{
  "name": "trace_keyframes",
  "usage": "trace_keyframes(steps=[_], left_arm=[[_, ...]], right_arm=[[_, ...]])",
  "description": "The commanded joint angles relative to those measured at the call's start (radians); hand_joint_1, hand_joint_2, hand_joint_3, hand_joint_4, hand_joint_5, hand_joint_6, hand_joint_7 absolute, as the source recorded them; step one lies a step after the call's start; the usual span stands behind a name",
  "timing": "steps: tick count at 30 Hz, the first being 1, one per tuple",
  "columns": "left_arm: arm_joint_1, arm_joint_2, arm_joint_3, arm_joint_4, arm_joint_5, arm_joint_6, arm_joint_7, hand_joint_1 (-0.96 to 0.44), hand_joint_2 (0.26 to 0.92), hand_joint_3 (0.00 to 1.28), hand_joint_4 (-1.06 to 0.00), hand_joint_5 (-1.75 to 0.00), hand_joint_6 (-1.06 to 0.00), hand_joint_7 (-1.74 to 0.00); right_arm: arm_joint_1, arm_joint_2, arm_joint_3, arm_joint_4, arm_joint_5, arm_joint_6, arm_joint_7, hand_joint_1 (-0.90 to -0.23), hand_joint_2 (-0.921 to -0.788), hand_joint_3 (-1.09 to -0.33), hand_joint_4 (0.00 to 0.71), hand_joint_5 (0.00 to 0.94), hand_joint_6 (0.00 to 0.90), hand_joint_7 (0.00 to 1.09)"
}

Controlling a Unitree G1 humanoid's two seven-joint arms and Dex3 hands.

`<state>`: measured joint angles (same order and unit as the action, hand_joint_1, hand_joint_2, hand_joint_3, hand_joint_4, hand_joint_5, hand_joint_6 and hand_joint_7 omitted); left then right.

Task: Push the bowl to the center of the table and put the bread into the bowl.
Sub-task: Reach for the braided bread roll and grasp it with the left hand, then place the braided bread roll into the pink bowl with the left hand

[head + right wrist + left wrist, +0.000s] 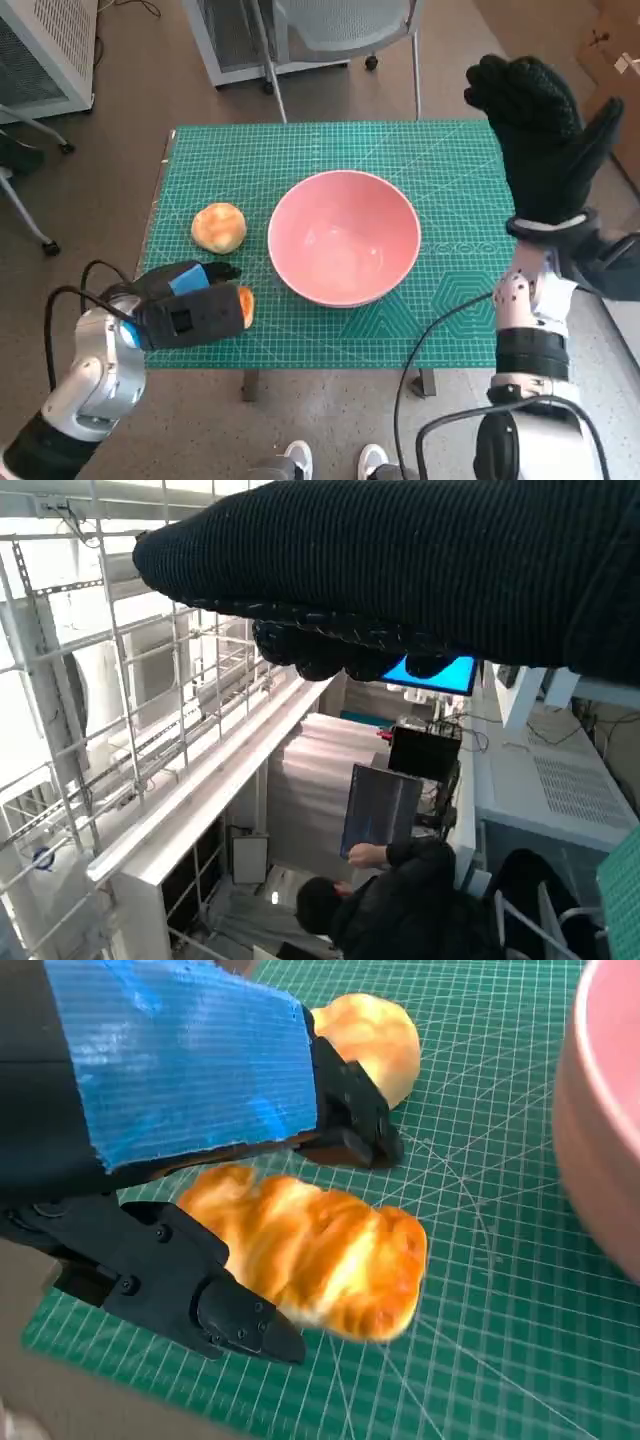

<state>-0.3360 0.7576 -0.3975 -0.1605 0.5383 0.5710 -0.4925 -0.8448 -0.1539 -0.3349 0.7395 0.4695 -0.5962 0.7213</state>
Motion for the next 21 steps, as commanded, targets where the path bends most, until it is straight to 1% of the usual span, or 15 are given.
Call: trace_keyframes(steps=[1,5,8,11,15,21], left_arm=[[0.023,0.004,0.037,-0.022,0.038,-0.099,0.068,0.01,0.905,0.04,-0.74,-1.09,-0.7,-0.94],[0.048,0.006,0.1,-0.068,0.004,-0.169,0.083,0.0,0.91,0.03,-0.75,-1.06,-0.69,-1.1],[0.067,0.005,0.162,-0.127,-0.042,-0.21,0.065,0.0,0.913,0.03,-0.76,-1.03,-0.68,-1.15],[0.079,0.006,0.221,-0.193,-0.081,-0.233,0.044,0.0,0.911,0.02,-0.79,-1.01,-0.68,-1.15],[0.074,0.002,0.301,-0.301,-0.13,-0.225,0.011,0.0,0.909,0.01,-0.81,-1.0,-0.68,-1.14],[0.024,-0.01,0.398,-0.421,-0.171,-0.213,0.003,0.01,0.893,0.0,-0.86,-0.95,-0.72,-1.08]], right_arm=[[0.034,0.001,0.002,-0.021,0.006,0.02,-0.009,-0.665,-0.921,-0.7,0.268,0.003,0.386,0.02],[0.044,0.005,0.004,-0.039,0.006,0.022,-0.014,-0.663,-0.921,-0.702,0.268,0.002,0.385,0.01],[0.047,0.005,0.003,-0.044,0.005,0.023,-0.016,-0.659,-0.921,-0.703,0.267,0.002,0.383,0.01],[0.047,0.004,0.003,-0.043,0.004,0.021,-0.02,-0.656,-0.921,-0.702,0.267,0.001,0.378,0.01],[0.048,0.005,0.005,-0.041,0.001,0.015,-0.023,-0.654,-0.921,-0.701,0.266,0.001,0.376,0.01],[0.049,0.009,0.009,-0.039,-0.005,0.008,-0.029,-0.653,-0.921,-0.702,0.266,0.001,0.375,0.01]])
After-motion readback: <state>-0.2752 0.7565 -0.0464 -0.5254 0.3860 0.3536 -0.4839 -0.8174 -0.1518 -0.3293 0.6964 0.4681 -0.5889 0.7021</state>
